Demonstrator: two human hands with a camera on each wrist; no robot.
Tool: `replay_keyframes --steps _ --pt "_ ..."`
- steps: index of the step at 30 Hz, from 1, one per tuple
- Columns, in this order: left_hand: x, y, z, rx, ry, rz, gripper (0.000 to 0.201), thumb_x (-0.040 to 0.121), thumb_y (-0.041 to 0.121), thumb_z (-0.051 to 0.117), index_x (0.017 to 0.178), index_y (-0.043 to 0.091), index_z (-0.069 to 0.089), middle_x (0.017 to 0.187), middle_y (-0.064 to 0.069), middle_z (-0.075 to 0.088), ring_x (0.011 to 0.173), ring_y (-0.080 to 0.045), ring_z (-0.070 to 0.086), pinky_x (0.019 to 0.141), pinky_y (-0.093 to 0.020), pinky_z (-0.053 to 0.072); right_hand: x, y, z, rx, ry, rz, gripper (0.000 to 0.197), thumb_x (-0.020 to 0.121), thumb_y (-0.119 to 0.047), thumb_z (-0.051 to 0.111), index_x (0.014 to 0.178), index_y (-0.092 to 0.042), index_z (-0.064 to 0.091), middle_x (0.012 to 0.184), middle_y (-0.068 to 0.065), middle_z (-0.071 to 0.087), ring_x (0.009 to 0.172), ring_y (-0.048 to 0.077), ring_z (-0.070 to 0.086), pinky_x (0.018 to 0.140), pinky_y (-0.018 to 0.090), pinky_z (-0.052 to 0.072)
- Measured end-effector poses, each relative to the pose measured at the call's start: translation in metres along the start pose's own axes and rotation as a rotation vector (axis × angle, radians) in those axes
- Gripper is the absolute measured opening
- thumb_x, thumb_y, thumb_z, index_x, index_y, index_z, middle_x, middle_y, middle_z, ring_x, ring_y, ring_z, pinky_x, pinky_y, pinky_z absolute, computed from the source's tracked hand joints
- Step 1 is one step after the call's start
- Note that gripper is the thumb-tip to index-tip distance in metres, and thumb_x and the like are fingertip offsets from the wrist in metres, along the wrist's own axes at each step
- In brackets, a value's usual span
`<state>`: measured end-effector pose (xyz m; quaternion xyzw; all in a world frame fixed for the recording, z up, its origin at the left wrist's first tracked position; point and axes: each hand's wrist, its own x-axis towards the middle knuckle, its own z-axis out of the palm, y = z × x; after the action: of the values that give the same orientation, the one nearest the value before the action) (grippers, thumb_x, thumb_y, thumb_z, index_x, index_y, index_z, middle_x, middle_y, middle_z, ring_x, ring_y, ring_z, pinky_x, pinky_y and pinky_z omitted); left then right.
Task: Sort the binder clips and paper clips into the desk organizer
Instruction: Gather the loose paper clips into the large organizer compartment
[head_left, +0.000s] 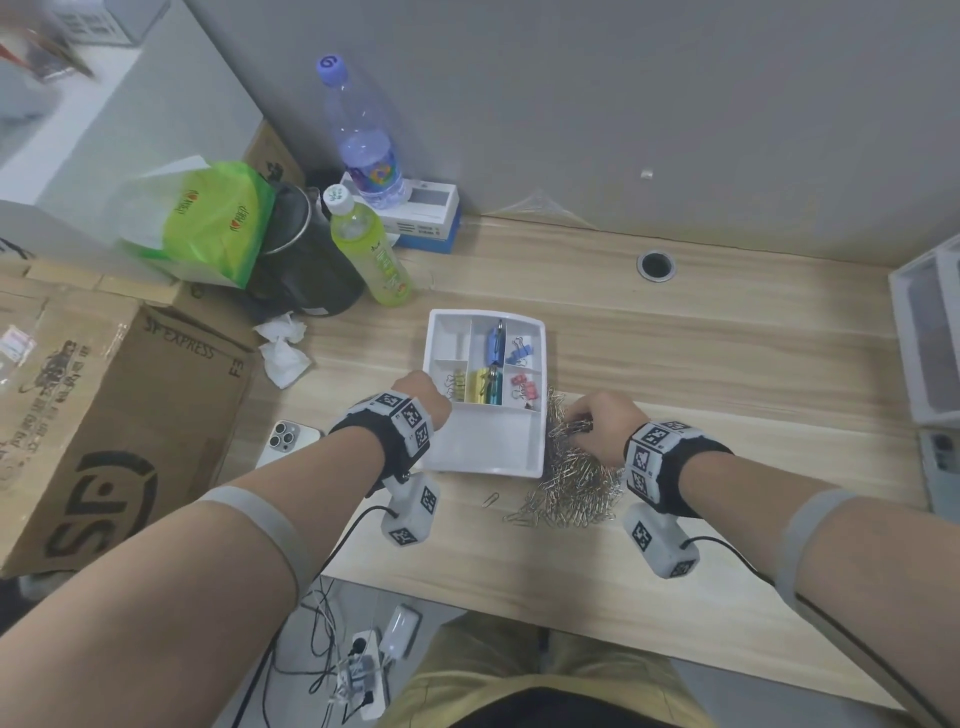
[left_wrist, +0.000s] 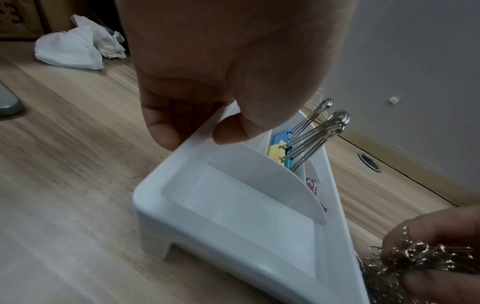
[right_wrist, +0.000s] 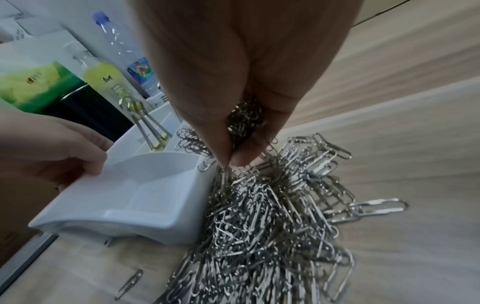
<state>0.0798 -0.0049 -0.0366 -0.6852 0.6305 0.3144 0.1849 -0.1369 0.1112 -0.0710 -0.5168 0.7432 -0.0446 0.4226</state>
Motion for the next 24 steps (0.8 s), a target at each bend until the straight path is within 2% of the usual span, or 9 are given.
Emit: replay_keyframes --steps 1,4,9,13,15,18,20,22,24 --pt "0.000 0.000 0.000 -0.002 -0.005 -0.004 0.024 0.091 0.006 0.047 0.069 0.011 0.040 0.071 -0.004 0.048 0.073 -0.023 0.053 0.064 -0.029 0.043 -0.001 -0.002 -0.002 0.008 -0.001 -0.005 0.027 0.085 -0.018 0.072 0.112 -0.018 0.069 0.122 0.002 0.064 0.080 0.016 0.062 0.075 0.026 0.049" --pt "0.001 0.000 -0.001 -0.015 -0.020 -0.016 0.023 0.090 0.005 0.047 0.070 0.012 0.040 0.071 -0.004 0.049 0.067 -0.020 0.051 0.064 -0.029 0.044 0.000 -0.014 -0.002 0.012 0.008 -0.049 0.026 0.083 -0.020 0.073 0.109 -0.021 0.071 0.122 0.000 0.065 0.094 0.017 0.064 0.083 0.026 0.050" --pt "0.000 -0.001 -0.001 -0.023 -0.014 0.003 0.023 0.091 0.005 0.046 0.070 0.012 0.039 0.072 -0.003 0.047 0.070 -0.021 0.052 0.062 -0.028 0.042 0.007 -0.042 0.015 0.094 -0.040 -0.091 0.029 0.082 -0.016 0.073 0.111 -0.020 0.070 0.121 -0.005 0.061 0.093 0.017 0.066 0.084 0.028 0.055" --pt "0.002 -0.005 0.002 -0.033 -0.014 0.009 0.019 0.090 0.005 0.046 0.074 0.012 0.040 0.073 -0.003 0.047 0.066 -0.019 0.050 0.062 -0.029 0.043 0.011 -0.055 0.038 0.090 -0.064 -0.115 0.025 0.083 -0.015 0.071 0.107 -0.021 0.073 0.121 -0.001 0.068 0.110 0.016 0.062 0.097 0.025 0.048" --pt "0.003 -0.006 0.003 -0.035 -0.013 0.016 0.012 0.090 0.005 0.046 0.080 0.011 0.042 0.074 -0.003 0.048 0.062 -0.017 0.048 0.060 -0.028 0.042 0.011 -0.058 0.045 0.074 -0.078 -0.135 0.025 0.083 -0.014 0.070 0.106 -0.023 0.074 0.116 -0.004 0.070 0.107 0.015 0.064 0.095 0.023 0.047" --pt "0.003 -0.007 0.005 -0.015 0.006 0.021 0.005 0.089 0.005 0.045 0.093 0.008 0.045 0.074 -0.003 0.048 0.060 -0.015 0.047 0.051 -0.026 0.038 0.009 -0.061 0.049 0.090 -0.101 -0.177 0.028 0.081 -0.012 0.069 0.106 -0.025 0.075 0.110 -0.007 0.072 0.098 0.011 0.065 0.096 0.026 0.051" --pt "0.004 -0.008 0.005 -0.006 0.018 0.022 0.006 0.088 0.005 0.046 0.084 0.010 0.045 0.073 -0.002 0.047 0.059 -0.015 0.046 0.050 -0.025 0.038 0.007 -0.061 0.049 0.114 -0.118 -0.205 0.032 0.081 -0.011 0.068 0.108 -0.026 0.075 0.109 -0.008 0.072 0.096 0.008 0.065 0.095 0.025 0.051" --pt "0.004 -0.009 0.005 -0.009 0.020 0.026 0.020 0.087 0.005 0.046 0.072 0.014 0.039 0.072 -0.002 0.046 0.058 -0.015 0.044 0.052 -0.026 0.039 0.006 -0.061 0.047 0.143 -0.140 -0.225 0.036 0.082 -0.009 0.065 0.112 -0.027 0.073 0.113 -0.010 0.071 0.100 0.008 0.066 0.097 0.025 0.051" --pt "0.004 -0.010 0.004 -0.005 0.024 0.028 0.020 0.087 0.005 0.046 0.070 0.014 0.039 0.072 -0.003 0.048 0.057 -0.016 0.044 0.053 -0.027 0.039 0.004 -0.060 0.041 0.172 -0.110 -0.228 0.036 0.084 -0.010 0.062 0.111 -0.030 0.074 0.114 -0.011 0.070 0.097 0.007 0.066 0.095 0.028 0.053"
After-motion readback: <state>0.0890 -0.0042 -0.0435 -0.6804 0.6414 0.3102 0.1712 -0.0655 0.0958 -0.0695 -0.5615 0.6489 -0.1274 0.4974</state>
